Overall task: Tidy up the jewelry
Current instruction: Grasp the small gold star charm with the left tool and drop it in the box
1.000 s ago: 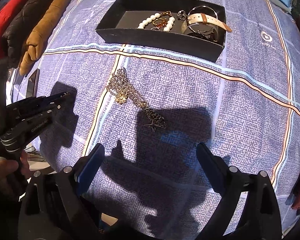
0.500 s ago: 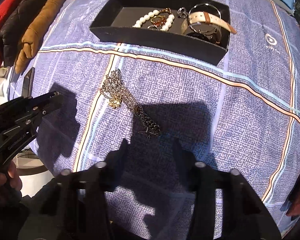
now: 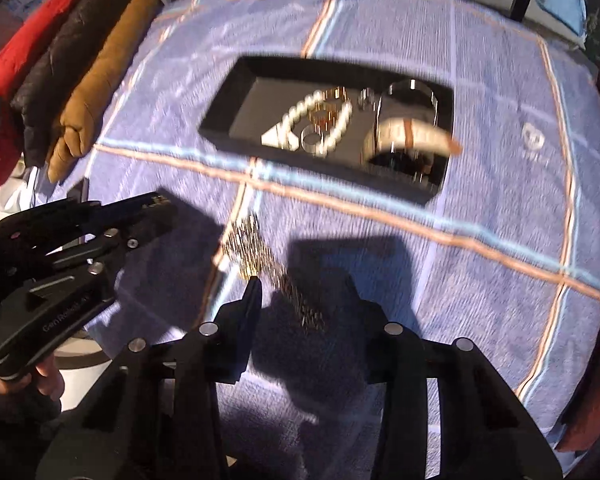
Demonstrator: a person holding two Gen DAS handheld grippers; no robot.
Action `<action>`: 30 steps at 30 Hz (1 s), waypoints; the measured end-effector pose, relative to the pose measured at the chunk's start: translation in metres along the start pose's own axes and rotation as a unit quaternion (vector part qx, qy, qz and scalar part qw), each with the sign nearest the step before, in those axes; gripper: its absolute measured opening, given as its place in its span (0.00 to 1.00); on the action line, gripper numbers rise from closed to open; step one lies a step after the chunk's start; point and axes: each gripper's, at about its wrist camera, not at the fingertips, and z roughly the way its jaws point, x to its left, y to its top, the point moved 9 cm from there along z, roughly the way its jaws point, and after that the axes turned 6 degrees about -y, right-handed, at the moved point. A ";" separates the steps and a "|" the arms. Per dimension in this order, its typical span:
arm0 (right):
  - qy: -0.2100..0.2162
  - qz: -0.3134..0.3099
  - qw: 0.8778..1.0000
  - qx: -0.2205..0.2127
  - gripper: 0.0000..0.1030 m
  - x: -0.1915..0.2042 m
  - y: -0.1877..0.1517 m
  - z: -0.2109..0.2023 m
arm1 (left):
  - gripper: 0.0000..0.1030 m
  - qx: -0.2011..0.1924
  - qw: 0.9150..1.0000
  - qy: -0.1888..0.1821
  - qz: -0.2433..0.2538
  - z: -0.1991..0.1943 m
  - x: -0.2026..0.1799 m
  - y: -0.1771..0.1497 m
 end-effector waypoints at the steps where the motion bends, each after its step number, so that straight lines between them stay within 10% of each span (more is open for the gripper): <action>1: -0.004 0.001 1.000 -0.010 0.34 -0.002 0.009 -0.005 | 0.17 -0.006 1.000 -0.004 0.004 -0.001 -0.004 0.011; 10: -0.018 0.027 0.998 -0.046 0.34 -0.027 0.076 -0.018 | 0.17 -0.040 0.999 -0.010 0.028 0.005 -0.018 0.086; 21: -0.029 0.045 0.998 -0.023 0.34 -0.047 0.096 0.012 | 0.17 0.000 1.000 0.002 0.023 0.051 -0.005 0.095; 23: -0.036 0.044 0.998 -0.020 0.36 -0.049 0.094 0.013 | 0.32 0.006 1.000 0.003 0.018 0.055 0.000 0.094; 25: -0.040 0.044 0.998 -0.022 0.41 -0.050 0.088 0.009 | 0.71 -0.001 0.999 0.029 0.021 0.050 0.007 0.094; 30: -0.036 0.053 0.998 -0.021 0.52 -0.054 0.061 0.001 | 0.87 -0.012 0.999 0.036 0.035 0.025 0.011 0.075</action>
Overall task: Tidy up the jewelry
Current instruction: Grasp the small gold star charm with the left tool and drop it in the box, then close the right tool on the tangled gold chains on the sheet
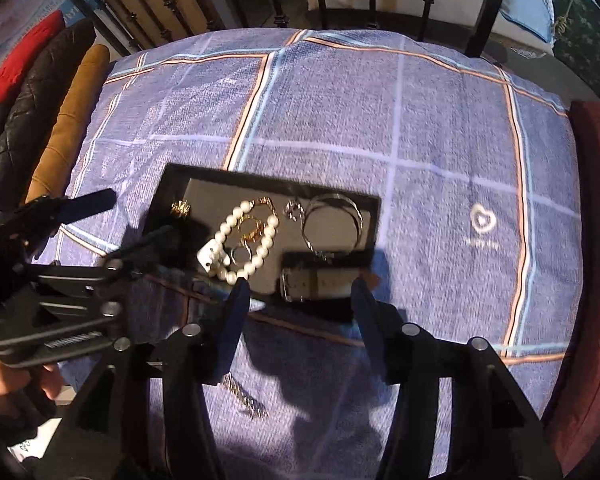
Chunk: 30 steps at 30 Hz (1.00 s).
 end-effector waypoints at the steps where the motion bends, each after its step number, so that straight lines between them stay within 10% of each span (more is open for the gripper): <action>1: 0.005 0.002 1.000 0.005 0.52 0.000 -0.010 0.000 | 0.92 0.003 1.000 0.002 0.001 -0.005 0.000 -0.010; 11: 0.024 -0.020 0.997 0.072 0.52 0.024 -0.099 0.030 | 0.93 0.090 0.996 0.004 -0.002 0.020 -0.016 -0.134; 24: -0.030 -0.187 0.979 0.070 0.55 0.079 -0.099 0.072 | 0.93 0.081 0.996 0.034 -0.033 0.017 0.016 -0.158; 27: -0.027 -0.192 0.979 0.064 0.20 0.082 -0.098 0.066 | 0.93 0.080 0.995 0.033 -0.048 0.016 0.025 -0.162; 30: 0.009 -0.126 0.990 0.063 0.14 0.070 -0.095 0.061 | 0.93 0.080 0.995 0.026 -0.055 0.015 0.033 -0.164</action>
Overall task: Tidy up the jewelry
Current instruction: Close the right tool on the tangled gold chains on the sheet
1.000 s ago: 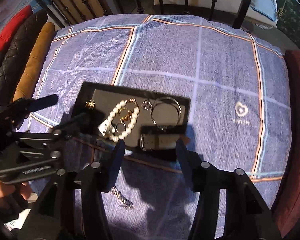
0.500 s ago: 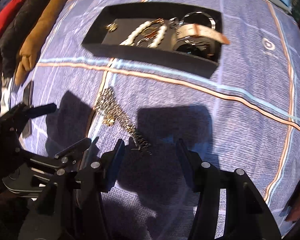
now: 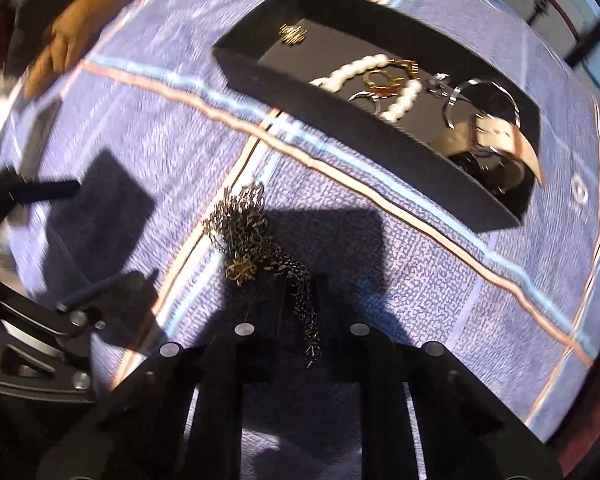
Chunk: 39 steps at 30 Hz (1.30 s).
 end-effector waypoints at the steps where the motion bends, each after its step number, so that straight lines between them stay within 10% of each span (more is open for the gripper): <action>1: 0.011 0.016 1.000 -0.002 0.13 -0.004 -0.002 -0.002 | 0.93 0.000 1.000 0.003 0.001 0.000 0.001 0.001; 24: 0.093 0.088 0.980 -0.154 0.05 -0.030 0.009 -0.147 | 0.93 -0.012 1.000 -0.011 0.014 -0.021 -0.028 0.020; 28: 0.071 0.062 0.990 -0.108 0.05 -0.029 0.004 -0.120 | 0.93 -0.017 1.000 -0.014 0.020 -0.033 -0.025 0.036; 30: 0.059 0.058 0.994 -0.068 0.09 -0.028 -0.003 -0.087 | 0.93 -0.018 1.000 -0.016 0.019 -0.034 -0.026 0.035; 34: 0.028 0.052 0.998 -0.026 0.64 -0.025 -0.006 -0.035 | 0.93 -0.017 1.000 -0.010 0.012 -0.037 -0.015 0.024; 39: 0.014 0.076 0.997 -0.030 0.64 -0.015 0.014 -0.022 | 0.93 -0.005 1.000 -0.001 -0.010 -0.034 0.012 -0.002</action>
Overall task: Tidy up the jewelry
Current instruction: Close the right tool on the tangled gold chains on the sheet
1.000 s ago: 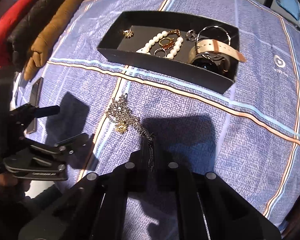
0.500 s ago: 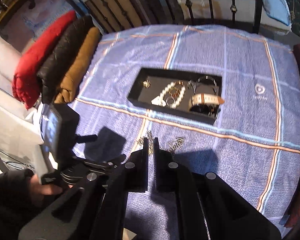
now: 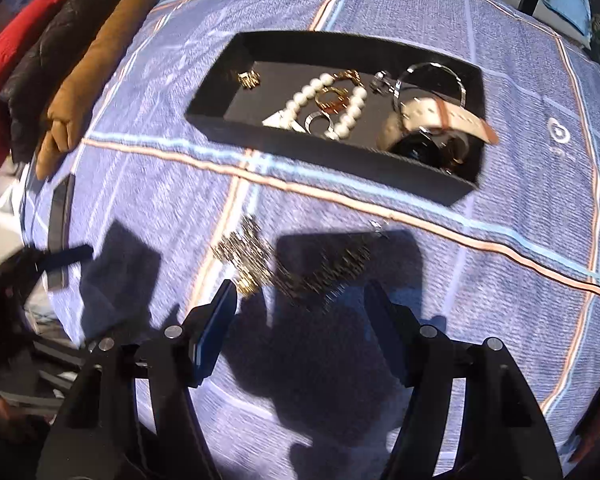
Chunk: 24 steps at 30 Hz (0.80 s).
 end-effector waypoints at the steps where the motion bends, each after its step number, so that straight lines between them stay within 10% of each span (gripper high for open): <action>1: -0.001 -0.003 1.000 0.003 0.64 0.007 0.004 0.004 | 0.93 0.002 1.000 0.002 -0.005 0.000 0.004 -0.004; 8: -0.053 -0.086 0.994 0.029 0.59 0.041 0.014 0.043 | 0.94 0.009 1.000 0.011 -0.017 0.000 0.022 -0.016; 11: -0.032 -0.076 0.996 0.025 0.16 0.039 0.019 0.035 | 0.93 0.006 1.000 0.013 -0.013 -0.001 0.024 -0.017; 24: 0.114 0.055 0.991 -0.049 0.12 -0.004 -0.001 -0.055 | 0.93 -0.001 1.000 -0.005 0.002 0.004 0.006 -0.010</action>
